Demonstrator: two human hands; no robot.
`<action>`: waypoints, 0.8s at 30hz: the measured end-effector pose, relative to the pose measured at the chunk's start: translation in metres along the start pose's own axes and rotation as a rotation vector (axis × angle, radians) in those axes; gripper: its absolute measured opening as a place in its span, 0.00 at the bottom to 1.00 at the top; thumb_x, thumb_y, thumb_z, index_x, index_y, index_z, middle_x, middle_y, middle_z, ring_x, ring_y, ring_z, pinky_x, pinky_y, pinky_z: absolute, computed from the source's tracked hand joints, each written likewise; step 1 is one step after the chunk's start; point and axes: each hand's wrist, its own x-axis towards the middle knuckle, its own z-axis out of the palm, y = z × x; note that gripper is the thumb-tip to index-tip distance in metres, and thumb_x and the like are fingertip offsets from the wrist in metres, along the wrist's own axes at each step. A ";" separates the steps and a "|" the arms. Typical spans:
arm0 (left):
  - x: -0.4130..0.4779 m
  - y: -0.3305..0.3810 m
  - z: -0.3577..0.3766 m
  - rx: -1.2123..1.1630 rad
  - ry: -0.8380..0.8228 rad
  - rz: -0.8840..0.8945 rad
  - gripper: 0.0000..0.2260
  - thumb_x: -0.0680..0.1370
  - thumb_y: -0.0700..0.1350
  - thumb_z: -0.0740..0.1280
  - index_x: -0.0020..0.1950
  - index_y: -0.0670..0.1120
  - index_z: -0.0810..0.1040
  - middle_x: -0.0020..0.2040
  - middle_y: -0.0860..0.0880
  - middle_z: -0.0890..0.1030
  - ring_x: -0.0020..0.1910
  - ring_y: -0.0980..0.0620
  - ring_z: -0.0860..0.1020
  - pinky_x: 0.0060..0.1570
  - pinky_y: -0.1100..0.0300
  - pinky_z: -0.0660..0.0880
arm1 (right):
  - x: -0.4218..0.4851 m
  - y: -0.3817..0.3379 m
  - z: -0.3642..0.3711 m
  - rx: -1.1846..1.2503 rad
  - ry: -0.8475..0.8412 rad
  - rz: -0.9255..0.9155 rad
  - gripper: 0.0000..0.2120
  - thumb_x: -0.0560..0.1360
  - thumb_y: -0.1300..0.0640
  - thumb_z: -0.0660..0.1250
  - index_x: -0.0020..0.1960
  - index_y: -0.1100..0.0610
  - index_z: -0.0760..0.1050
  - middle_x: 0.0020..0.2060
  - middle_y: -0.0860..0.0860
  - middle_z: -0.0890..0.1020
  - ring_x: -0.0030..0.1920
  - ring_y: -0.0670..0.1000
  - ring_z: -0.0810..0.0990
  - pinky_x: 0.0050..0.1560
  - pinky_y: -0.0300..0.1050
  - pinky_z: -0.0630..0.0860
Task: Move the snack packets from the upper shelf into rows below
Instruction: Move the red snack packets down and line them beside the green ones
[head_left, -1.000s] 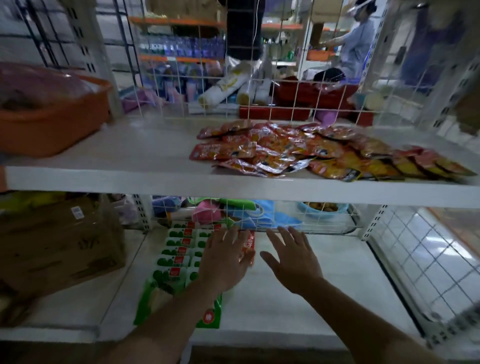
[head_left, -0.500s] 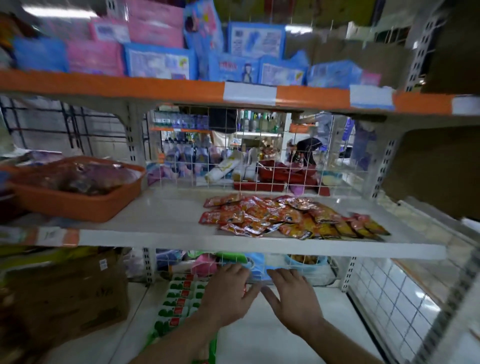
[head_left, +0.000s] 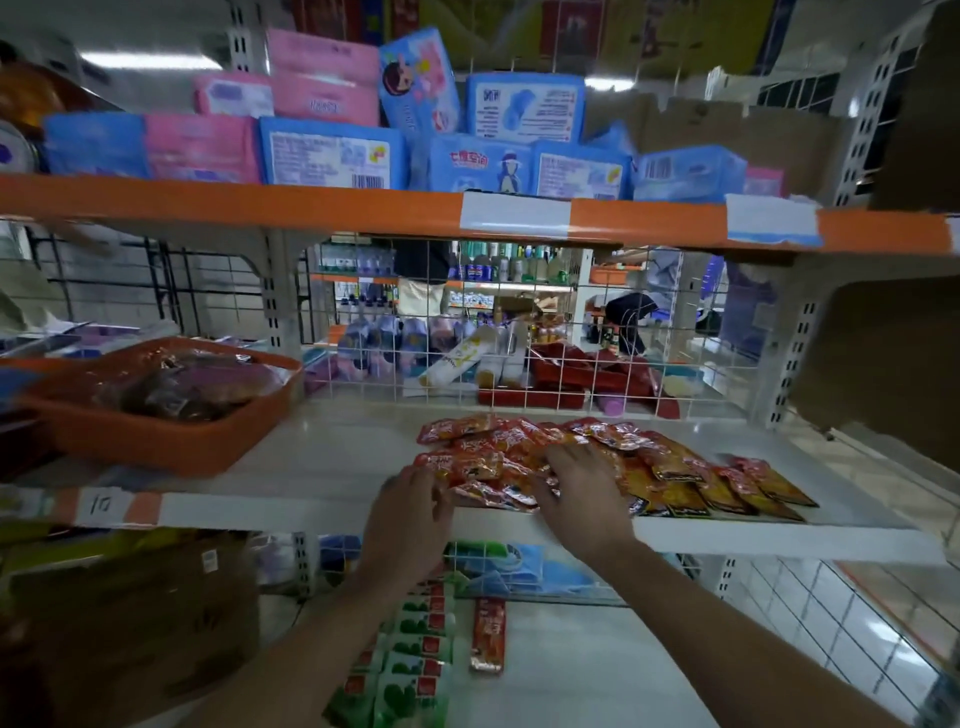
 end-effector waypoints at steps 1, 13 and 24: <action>0.004 -0.001 0.000 0.014 -0.019 -0.019 0.12 0.82 0.51 0.61 0.56 0.44 0.76 0.48 0.48 0.76 0.47 0.50 0.73 0.49 0.56 0.73 | 0.007 -0.001 0.003 -0.004 -0.056 0.017 0.16 0.79 0.51 0.65 0.64 0.56 0.76 0.57 0.55 0.80 0.61 0.57 0.72 0.62 0.50 0.69; 0.056 0.010 -0.002 0.132 -0.202 -0.411 0.39 0.75 0.72 0.59 0.65 0.38 0.74 0.61 0.38 0.75 0.59 0.42 0.75 0.55 0.52 0.74 | 0.033 0.005 0.018 0.232 -0.324 0.312 0.30 0.71 0.44 0.75 0.70 0.53 0.72 0.61 0.52 0.76 0.60 0.52 0.76 0.65 0.48 0.74; 0.075 -0.001 -0.010 -0.075 -0.388 -0.518 0.54 0.60 0.68 0.78 0.73 0.40 0.59 0.69 0.40 0.70 0.69 0.40 0.70 0.65 0.47 0.72 | 0.037 0.010 0.013 0.301 -0.378 0.347 0.28 0.74 0.51 0.74 0.71 0.56 0.70 0.64 0.53 0.75 0.63 0.54 0.75 0.65 0.47 0.73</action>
